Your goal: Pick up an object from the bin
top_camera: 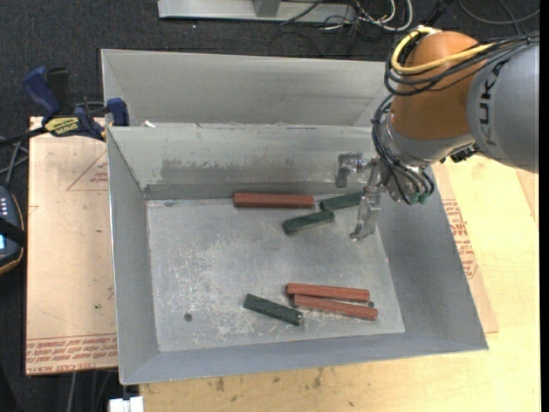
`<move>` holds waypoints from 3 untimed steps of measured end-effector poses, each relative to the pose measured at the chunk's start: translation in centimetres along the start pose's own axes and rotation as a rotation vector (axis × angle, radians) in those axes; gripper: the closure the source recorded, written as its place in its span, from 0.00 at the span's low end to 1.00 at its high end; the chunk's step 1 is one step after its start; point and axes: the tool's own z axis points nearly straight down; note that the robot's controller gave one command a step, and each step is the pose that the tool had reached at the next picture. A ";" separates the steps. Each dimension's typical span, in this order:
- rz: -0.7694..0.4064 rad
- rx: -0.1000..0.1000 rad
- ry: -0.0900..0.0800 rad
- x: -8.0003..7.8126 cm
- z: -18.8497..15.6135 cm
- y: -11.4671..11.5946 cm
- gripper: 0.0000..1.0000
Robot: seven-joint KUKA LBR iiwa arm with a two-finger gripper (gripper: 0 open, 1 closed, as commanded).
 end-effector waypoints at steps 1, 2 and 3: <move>0.110 -0.001 0.004 -1.0 6.6 2.7 0.00; 0.178 -0.001 -0.004 -0.1 10.2 3.5 1.00; 0.178 -0.001 -0.004 -0.1 10.2 3.5 1.00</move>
Offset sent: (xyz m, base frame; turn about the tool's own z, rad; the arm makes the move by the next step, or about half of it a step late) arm -0.0037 0.0339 -0.1071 0.1789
